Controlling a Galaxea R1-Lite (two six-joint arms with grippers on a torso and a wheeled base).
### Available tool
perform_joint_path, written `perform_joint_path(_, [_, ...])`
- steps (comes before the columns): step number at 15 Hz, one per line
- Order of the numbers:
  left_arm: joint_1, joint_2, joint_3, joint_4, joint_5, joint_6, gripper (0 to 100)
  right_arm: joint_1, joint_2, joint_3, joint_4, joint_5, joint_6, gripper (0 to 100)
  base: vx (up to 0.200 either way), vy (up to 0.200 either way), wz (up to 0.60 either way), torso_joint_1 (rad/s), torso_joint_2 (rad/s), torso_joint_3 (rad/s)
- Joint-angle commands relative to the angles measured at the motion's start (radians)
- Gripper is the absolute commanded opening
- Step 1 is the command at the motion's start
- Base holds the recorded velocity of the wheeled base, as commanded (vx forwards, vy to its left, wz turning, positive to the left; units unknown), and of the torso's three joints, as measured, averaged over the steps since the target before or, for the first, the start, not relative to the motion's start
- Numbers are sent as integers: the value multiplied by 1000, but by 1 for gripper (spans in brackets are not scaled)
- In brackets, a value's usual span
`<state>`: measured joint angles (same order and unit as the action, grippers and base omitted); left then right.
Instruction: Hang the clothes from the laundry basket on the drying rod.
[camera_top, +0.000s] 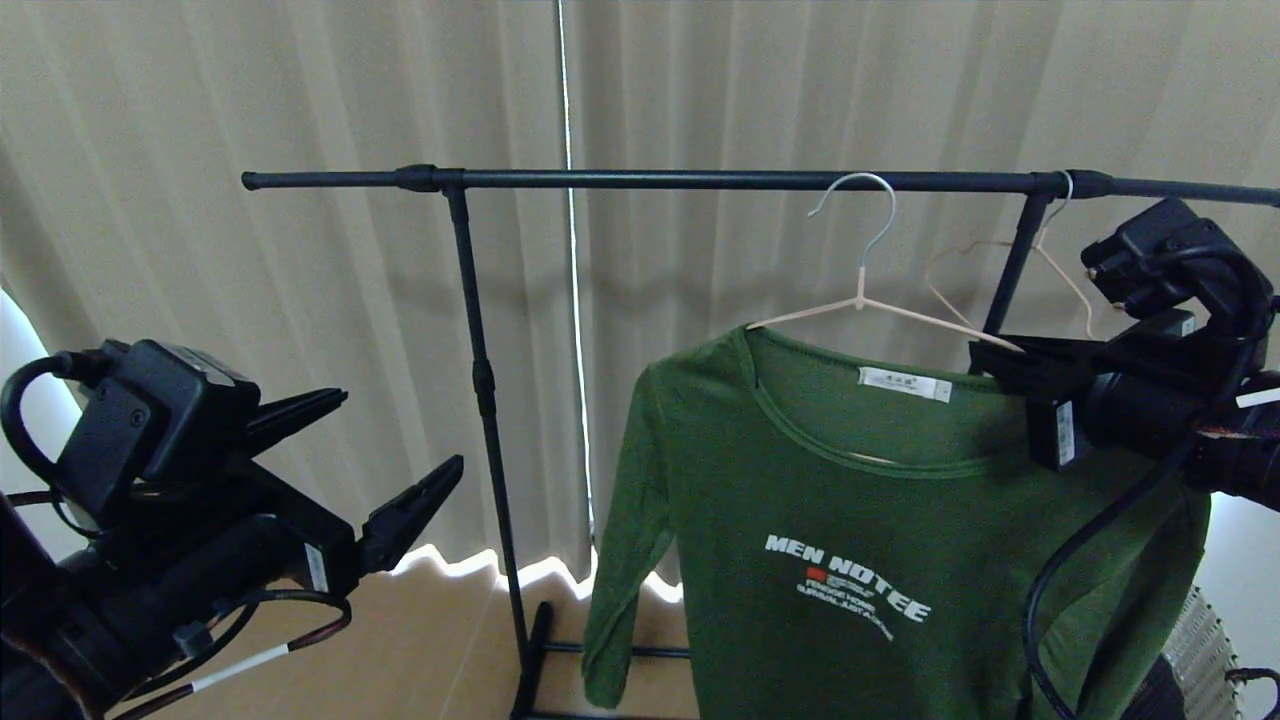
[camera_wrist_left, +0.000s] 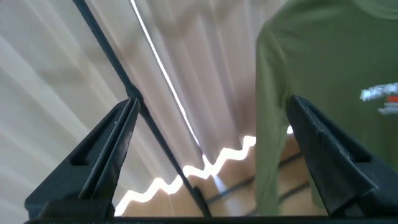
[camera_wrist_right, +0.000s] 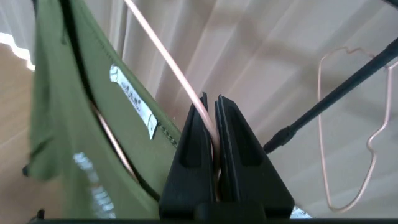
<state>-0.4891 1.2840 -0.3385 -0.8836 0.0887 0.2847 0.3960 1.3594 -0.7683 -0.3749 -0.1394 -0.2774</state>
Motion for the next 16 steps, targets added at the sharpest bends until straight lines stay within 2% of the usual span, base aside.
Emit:
perform_joint_path(1, [3,-2,7,-1,2,-1,100,1,3,-8,-2,0,0,0,0,0,0,0,0,0])
perform_joint_path(3, [3,3,0,-1,3,-2,100,1,0,-8,-7,-2,1,0,0,0,0,0,0,0])
perform_joint_path(15, [0,0,13,-3,2,7,100,-3,-3,-6,-12,-17,21,0,200,0,0,3,3,4])
perform_joint_path(16, [0,1,15,-3,0,10,100,-5,0,-9,-13,-29,23,0,0,0,0,0,0,0])
